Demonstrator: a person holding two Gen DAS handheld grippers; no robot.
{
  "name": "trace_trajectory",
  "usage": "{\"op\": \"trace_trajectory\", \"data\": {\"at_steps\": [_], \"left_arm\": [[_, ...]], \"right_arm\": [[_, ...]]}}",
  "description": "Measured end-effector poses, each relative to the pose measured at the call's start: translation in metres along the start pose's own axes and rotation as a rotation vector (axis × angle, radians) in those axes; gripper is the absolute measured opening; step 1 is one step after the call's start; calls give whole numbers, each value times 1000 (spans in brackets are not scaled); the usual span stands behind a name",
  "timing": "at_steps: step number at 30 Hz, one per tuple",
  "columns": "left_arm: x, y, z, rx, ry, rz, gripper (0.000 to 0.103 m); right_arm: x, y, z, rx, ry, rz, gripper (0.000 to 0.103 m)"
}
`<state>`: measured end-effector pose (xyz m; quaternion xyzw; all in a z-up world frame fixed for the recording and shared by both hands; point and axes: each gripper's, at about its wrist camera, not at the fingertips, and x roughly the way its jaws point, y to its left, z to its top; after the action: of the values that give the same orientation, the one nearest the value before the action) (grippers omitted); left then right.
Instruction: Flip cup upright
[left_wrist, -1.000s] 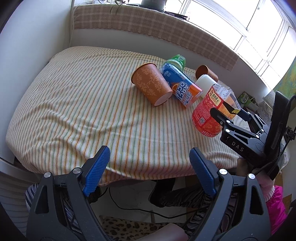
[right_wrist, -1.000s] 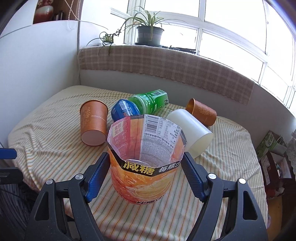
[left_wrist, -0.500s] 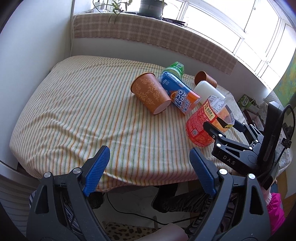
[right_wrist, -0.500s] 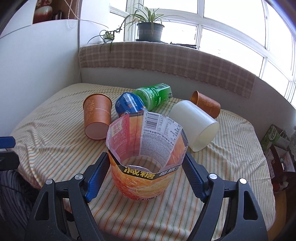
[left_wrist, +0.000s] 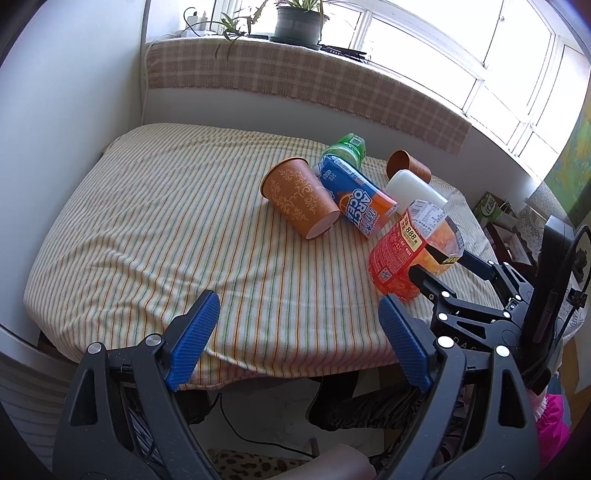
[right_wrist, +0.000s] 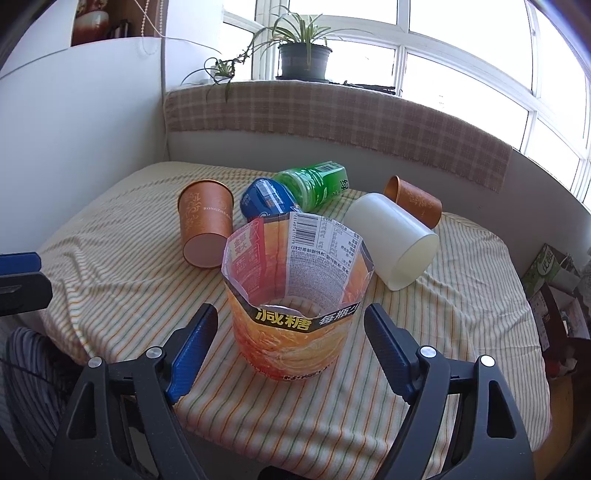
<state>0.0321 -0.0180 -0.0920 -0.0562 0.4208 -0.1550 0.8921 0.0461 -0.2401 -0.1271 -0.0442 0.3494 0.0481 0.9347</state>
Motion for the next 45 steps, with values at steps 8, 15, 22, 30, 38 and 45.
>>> {"op": "trace_trajectory", "data": {"at_steps": [8, 15, 22, 30, 38, 45], "left_arm": [[-21, -14, 9, 61, -113, 31, 90], [-46, -30, 17, 97, -220, 51, 90], [-73, -44, 19, 125, -342, 80, 93], [-92, -49, 15, 122, -445, 149, 94], [-101, -47, 12, 130, -492, 177, 102], [-98, -46, 13, 126, -485, 188, 102]], "right_arm": [[-52, -21, -9, 102, -42, 16, 82], [-103, -43, -7, 191, -136, -17, 82], [-139, -50, 4, 228, -229, -93, 87], [-158, -41, 15, 251, -310, -181, 102], [-157, -36, 23, 257, -325, -202, 102], [-157, -35, 25, 254, -334, -214, 102]]}}
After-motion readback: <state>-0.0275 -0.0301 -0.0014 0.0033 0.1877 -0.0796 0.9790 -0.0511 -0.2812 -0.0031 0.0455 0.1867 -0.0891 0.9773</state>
